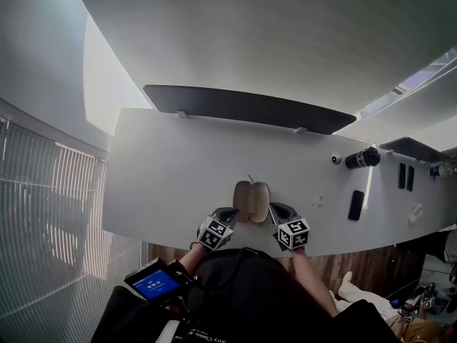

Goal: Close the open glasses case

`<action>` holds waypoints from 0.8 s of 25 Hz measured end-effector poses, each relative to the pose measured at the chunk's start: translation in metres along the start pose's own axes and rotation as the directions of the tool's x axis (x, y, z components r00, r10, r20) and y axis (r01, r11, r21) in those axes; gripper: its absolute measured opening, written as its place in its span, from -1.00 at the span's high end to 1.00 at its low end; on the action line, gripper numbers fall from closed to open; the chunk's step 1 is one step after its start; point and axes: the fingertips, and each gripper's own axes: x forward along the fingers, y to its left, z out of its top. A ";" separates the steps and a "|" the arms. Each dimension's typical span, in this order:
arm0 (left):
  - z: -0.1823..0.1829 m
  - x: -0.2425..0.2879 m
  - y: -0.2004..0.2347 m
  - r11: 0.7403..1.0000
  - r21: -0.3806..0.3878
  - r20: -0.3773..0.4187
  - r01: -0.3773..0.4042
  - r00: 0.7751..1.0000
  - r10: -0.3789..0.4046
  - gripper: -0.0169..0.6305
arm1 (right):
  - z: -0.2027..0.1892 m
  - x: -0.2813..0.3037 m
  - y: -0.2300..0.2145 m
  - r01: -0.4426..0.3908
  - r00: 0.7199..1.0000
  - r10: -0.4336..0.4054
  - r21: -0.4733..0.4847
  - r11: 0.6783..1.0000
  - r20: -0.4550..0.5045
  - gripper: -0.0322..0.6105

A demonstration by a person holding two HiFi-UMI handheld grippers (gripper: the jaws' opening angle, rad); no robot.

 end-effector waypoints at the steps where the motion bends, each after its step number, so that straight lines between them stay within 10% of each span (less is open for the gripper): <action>1: -0.001 0.002 0.000 1.000 -0.001 -0.004 0.002 1.000 -0.002 0.92 | -0.002 0.002 -0.003 0.002 1.000 -0.002 0.002 1.000 -0.009 0.91; 20: -0.023 0.014 0.022 0.993 -0.106 -0.047 -0.043 0.998 0.039 0.92 | -0.035 0.034 -0.028 -0.003 0.992 0.008 0.033 0.999 -0.128 0.91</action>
